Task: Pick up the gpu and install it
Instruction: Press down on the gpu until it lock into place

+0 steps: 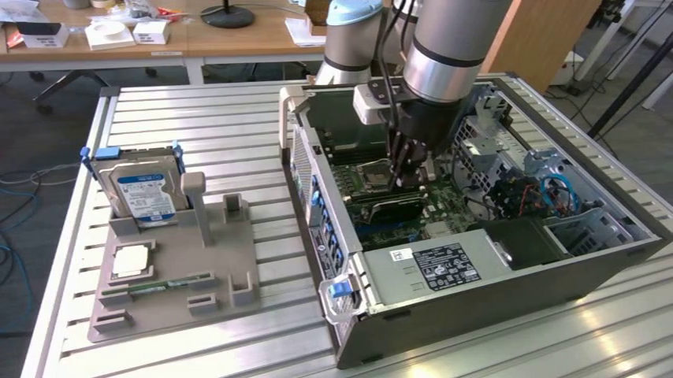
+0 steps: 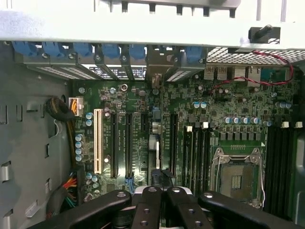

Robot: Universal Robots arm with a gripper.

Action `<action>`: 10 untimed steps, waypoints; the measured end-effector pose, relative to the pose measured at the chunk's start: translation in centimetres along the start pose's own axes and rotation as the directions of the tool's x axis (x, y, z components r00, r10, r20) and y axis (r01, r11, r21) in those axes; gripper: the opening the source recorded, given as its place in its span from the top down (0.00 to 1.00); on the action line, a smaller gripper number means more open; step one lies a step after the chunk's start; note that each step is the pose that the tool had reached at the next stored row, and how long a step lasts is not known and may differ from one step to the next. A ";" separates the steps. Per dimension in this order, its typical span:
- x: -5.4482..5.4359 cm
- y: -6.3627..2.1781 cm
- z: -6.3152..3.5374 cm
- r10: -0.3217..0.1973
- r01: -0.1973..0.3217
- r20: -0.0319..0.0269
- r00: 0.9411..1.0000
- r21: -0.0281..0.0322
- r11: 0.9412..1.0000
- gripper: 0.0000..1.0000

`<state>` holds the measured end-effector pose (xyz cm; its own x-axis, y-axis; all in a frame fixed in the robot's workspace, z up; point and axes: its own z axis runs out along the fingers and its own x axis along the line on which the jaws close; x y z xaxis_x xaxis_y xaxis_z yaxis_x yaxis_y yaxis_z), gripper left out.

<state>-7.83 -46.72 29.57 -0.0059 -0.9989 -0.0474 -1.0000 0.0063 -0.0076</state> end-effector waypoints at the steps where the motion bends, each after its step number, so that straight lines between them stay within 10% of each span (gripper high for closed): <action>1: 0.0 -0.01 0.01 0.000 0.000 0.000 1.000 0.000 1.000 0.90; 10: 0.1 0.00 0.83 0.000 0.000 0.000 1.000 0.000 1.000 0.90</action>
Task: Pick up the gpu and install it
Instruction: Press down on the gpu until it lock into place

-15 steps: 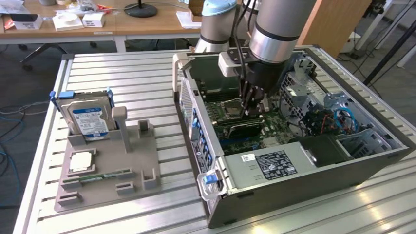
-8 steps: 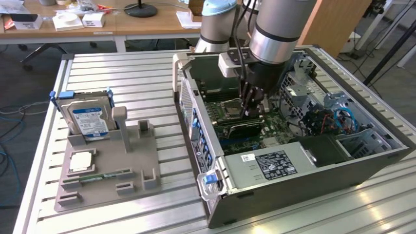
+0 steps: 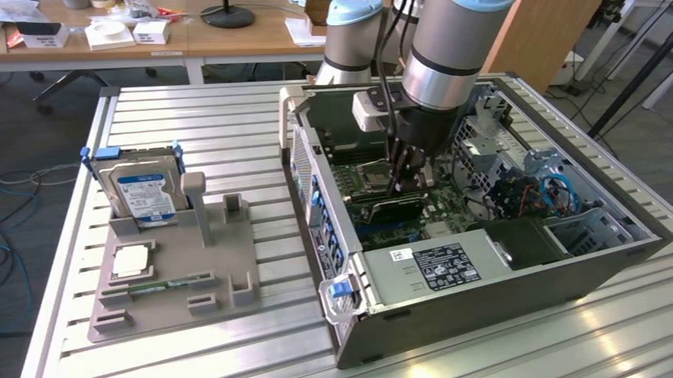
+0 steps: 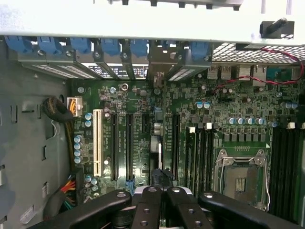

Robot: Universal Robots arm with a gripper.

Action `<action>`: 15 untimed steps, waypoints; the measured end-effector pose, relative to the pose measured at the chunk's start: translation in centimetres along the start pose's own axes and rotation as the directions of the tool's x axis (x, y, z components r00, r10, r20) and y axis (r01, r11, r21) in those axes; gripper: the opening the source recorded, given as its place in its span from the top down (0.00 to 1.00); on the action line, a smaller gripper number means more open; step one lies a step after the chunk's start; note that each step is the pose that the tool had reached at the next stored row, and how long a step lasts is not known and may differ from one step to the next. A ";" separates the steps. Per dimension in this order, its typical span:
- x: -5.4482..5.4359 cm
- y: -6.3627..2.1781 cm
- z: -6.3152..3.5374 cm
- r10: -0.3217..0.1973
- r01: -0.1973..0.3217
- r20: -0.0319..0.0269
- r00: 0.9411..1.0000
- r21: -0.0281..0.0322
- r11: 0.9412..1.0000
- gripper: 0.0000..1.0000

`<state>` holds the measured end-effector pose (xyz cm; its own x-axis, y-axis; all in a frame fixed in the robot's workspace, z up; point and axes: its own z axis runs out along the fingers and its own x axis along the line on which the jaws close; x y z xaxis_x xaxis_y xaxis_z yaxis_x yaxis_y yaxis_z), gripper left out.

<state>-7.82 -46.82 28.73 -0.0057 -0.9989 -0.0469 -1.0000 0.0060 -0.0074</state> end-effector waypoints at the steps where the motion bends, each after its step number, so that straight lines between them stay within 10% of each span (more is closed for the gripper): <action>1: 0.0 0.00 0.03 0.000 0.000 0.000 1.000 0.000 1.000 0.90; 15: -0.2 0.14 0.66 0.000 0.000 0.001 1.000 0.000 1.000 0.90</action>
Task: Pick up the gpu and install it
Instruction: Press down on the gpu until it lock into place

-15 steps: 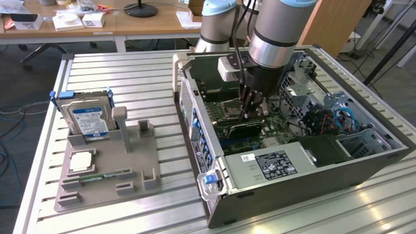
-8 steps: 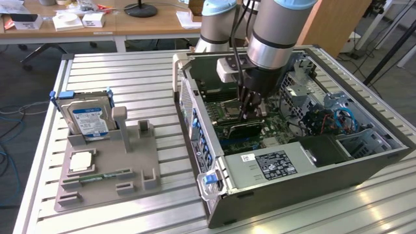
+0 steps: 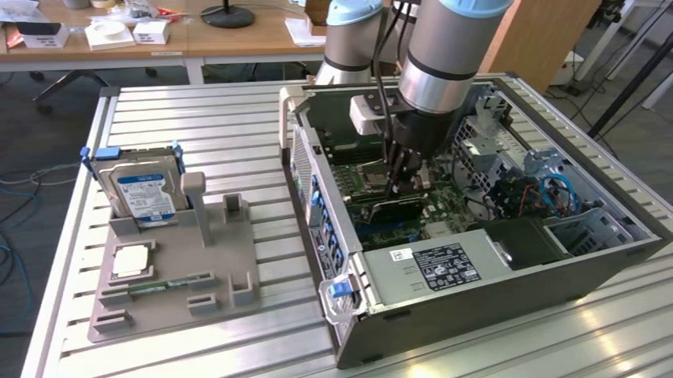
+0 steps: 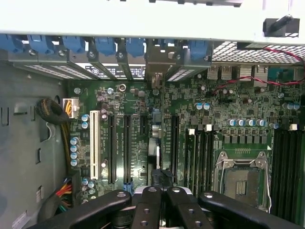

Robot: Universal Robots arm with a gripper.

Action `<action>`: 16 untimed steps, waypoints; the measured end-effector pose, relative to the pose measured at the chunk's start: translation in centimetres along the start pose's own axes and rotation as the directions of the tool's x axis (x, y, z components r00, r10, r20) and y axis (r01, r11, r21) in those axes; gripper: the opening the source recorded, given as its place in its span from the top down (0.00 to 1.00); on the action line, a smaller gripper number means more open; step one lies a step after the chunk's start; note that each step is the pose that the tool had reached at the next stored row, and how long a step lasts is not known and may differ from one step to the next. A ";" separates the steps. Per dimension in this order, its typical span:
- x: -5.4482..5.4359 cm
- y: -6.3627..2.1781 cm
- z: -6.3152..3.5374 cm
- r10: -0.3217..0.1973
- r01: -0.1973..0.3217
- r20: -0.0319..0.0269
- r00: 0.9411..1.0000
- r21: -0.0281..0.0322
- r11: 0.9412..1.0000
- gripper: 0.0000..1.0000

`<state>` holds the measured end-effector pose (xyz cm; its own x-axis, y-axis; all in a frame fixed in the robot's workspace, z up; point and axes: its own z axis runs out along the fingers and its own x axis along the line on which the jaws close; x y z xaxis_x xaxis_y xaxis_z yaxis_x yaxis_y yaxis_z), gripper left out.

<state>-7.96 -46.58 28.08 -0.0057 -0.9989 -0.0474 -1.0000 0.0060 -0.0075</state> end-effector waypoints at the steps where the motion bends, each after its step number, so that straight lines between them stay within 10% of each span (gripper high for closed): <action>1: 0.0 0.00 0.01 0.000 0.000 0.000 1.000 0.000 1.000 0.90; 16: -0.1 0.00 0.49 0.000 0.000 0.002 1.000 0.000 1.000 0.90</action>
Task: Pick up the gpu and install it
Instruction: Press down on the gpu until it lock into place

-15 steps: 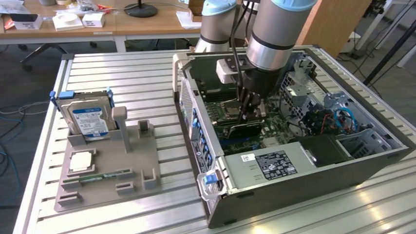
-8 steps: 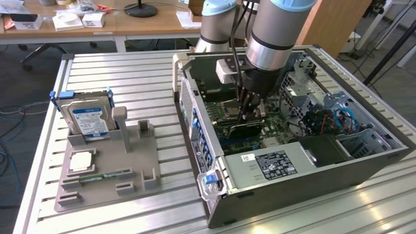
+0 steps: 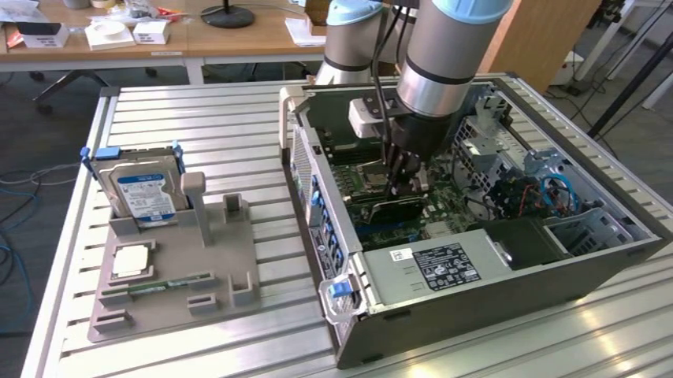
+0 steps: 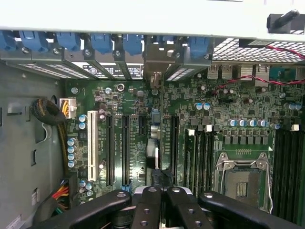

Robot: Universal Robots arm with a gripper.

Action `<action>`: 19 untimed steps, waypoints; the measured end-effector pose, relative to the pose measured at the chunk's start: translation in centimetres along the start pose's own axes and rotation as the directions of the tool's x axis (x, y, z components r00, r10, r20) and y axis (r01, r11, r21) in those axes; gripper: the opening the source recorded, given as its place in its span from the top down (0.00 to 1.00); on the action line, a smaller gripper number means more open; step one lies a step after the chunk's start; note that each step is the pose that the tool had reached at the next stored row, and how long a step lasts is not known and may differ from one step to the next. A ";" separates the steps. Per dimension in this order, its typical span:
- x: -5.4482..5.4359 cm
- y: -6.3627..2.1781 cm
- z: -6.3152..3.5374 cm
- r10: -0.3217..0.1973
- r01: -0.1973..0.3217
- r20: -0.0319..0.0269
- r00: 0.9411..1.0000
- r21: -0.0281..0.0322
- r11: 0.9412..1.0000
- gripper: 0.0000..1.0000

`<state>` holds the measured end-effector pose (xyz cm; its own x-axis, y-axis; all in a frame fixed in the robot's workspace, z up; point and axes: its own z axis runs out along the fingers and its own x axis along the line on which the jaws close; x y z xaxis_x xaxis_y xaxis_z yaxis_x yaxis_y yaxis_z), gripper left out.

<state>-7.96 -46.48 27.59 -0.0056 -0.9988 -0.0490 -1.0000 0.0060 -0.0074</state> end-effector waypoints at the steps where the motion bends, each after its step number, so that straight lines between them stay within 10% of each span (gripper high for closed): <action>1: 0.0 0.00 0.00 0.000 0.000 0.000 1.000 0.000 1.000 0.90; 19: 0.0 0.01 0.49 0.000 0.000 0.007 1.000 0.000 1.000 0.90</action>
<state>-7.96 -46.41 27.11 -0.0057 -0.9984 -0.0563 -1.0000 0.0061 -0.0074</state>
